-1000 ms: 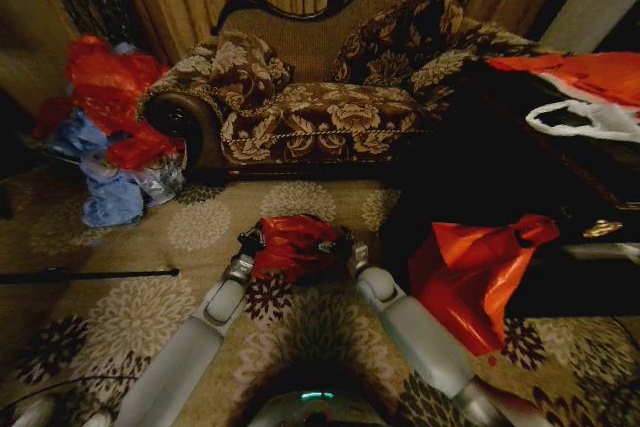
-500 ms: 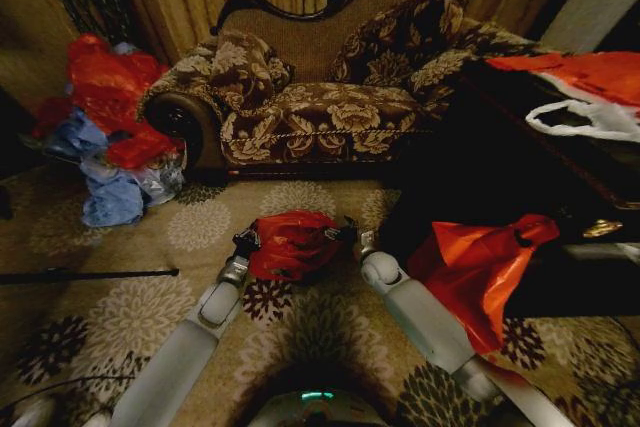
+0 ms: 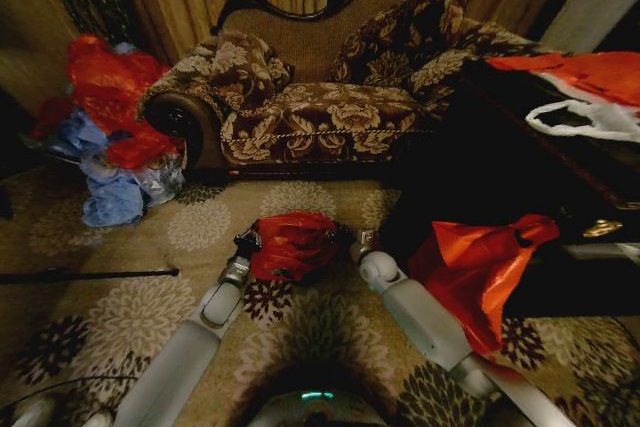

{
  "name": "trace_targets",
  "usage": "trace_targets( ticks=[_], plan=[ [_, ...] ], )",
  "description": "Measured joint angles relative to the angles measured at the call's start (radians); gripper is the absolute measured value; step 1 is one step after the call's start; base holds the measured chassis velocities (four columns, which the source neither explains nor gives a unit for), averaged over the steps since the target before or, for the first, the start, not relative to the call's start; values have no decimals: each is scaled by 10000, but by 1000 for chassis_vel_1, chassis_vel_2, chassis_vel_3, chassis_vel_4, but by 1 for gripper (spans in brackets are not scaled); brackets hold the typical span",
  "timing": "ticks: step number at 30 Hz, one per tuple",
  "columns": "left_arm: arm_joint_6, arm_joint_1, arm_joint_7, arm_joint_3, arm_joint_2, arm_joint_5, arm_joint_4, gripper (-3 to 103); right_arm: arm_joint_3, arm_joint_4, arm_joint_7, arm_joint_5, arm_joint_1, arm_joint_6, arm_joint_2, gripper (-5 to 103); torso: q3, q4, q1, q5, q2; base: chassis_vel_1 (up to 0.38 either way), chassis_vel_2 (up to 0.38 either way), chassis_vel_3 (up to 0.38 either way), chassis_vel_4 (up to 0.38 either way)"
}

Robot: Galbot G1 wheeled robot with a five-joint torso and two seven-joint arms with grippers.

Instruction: Place a garbage bag over the trash bin.

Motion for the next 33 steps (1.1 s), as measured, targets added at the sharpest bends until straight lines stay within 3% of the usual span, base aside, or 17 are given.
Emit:
trace_targets(
  ticks=[6, 17, 33],
  plan=[
    [214, -201, -106, -5, -116, -495, 27, 0, -83, -251, -14, -7, 384, 0, -67, 1, 0, 1, 0, 0, 0, 0, 0, 0, 0],
    [591, -1503, -245, 176, -594, -1240, 1046, 0, -297, -1167, -332, -108, 1203, -45, 142, 0, 1, 0, 1, 0, 0, 0, 0, 0, 0],
    [774, -3091, 135, 719, -1324, -1837, 3516, 0, -735, -4264, -2906, -1205, 2874, 68, 465, 0, 0, -1, 1, 0, -1, 0, 0, 0, 0]
  ],
)
